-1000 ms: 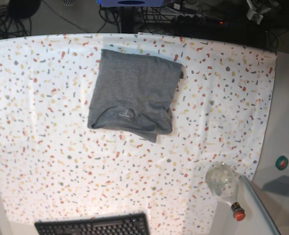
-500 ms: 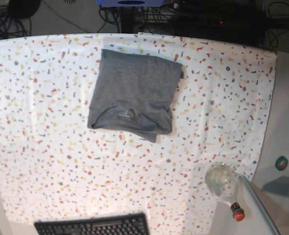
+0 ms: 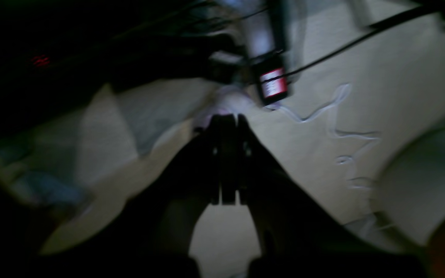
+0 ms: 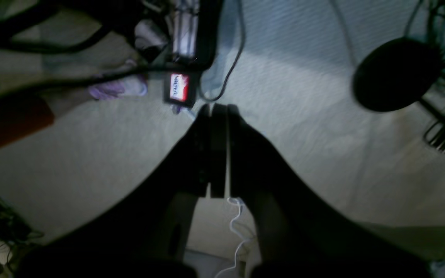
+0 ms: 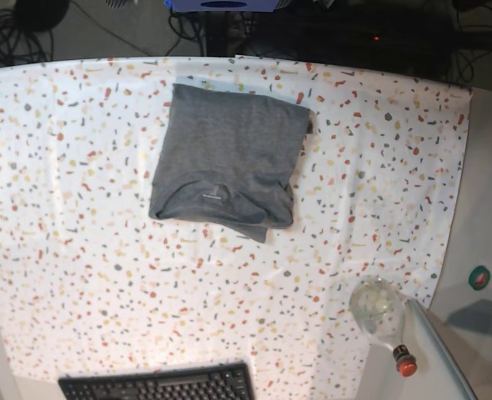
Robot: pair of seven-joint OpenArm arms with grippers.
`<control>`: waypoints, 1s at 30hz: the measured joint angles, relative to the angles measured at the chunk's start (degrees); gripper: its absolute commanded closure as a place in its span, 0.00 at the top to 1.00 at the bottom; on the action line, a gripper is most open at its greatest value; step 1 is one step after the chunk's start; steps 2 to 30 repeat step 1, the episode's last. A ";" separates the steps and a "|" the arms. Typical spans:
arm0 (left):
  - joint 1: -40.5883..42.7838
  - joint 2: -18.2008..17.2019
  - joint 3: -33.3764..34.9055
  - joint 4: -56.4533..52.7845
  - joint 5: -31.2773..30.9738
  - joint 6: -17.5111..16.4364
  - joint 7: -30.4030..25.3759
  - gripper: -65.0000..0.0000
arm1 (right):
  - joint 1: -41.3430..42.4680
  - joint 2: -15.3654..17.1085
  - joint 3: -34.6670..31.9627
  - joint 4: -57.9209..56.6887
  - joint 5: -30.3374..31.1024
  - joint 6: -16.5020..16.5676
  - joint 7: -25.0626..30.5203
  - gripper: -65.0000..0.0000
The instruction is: Layout the t-shirt on the table in an organized manner, then fold the t-shirt properly
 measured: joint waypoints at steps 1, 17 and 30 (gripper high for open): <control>-0.72 0.15 0.00 -0.04 -0.02 0.13 0.17 0.00 | 0.20 0.13 -0.02 0.00 -0.02 0.11 0.00 0.00; -0.72 0.15 0.00 -0.04 -0.02 0.13 0.17 0.00 | 0.20 0.13 -0.02 0.00 -0.02 0.11 0.00 0.00; -0.72 0.15 0.00 -0.04 -0.02 0.13 0.17 0.00 | 0.20 0.13 -0.02 0.00 -0.02 0.11 0.00 0.00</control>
